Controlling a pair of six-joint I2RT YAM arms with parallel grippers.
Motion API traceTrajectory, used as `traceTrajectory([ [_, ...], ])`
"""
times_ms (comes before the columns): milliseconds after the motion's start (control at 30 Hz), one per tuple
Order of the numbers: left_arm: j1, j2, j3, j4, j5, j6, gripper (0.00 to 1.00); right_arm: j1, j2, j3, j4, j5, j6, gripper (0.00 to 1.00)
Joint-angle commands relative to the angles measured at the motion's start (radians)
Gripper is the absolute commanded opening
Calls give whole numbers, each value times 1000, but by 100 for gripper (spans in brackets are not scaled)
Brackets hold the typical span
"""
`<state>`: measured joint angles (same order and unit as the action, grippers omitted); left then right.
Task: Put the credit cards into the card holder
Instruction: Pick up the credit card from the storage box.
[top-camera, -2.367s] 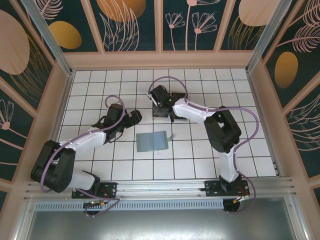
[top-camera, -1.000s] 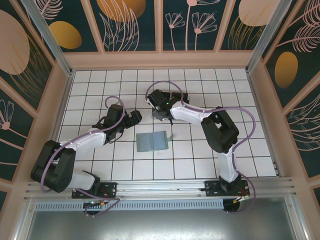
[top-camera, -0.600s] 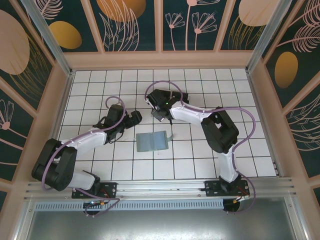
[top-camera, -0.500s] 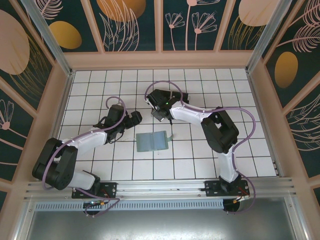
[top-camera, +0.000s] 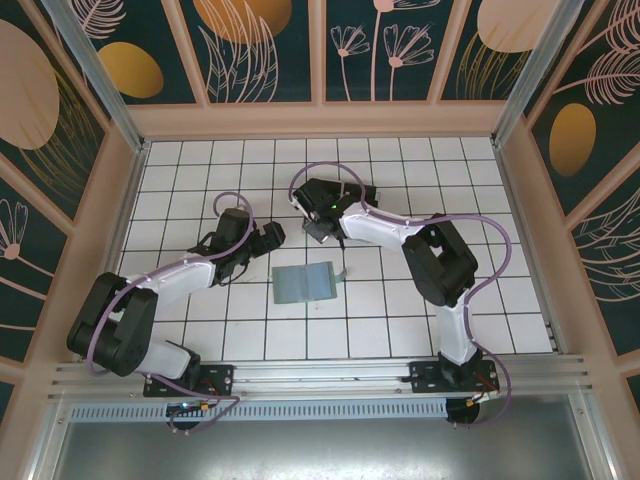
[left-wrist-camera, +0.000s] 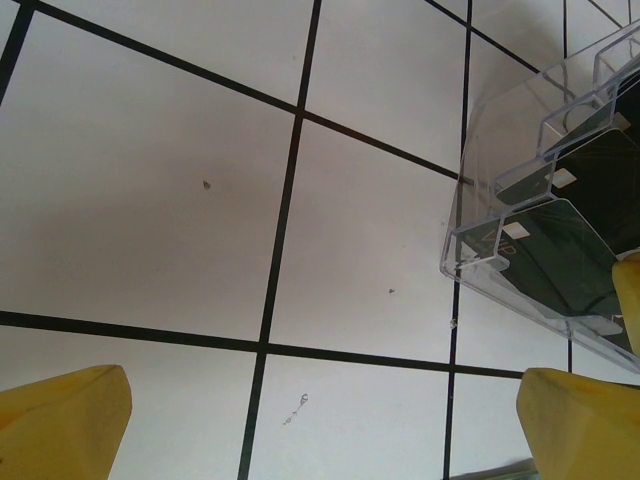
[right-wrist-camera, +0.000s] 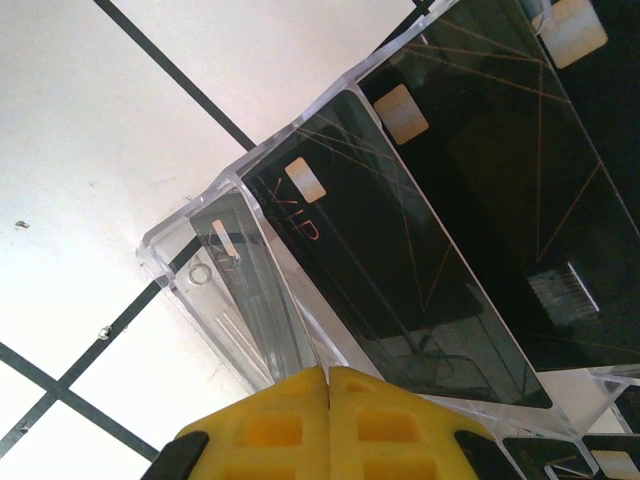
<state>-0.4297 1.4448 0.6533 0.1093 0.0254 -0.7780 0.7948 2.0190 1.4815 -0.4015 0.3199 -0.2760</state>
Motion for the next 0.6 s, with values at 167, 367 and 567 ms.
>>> traceTrajectory([
  [167, 9, 25, 34, 7, 28, 28, 98, 19, -44, 16, -22, -37, -59, 0],
  [367, 9, 31, 39, 3, 37, 37, 99, 21, -52, 12, -2, -42, -123, 0],
  [567, 10, 36, 45, 1, 45, 43, 99, 21, -66, 10, 21, -70, -179, 0],
])
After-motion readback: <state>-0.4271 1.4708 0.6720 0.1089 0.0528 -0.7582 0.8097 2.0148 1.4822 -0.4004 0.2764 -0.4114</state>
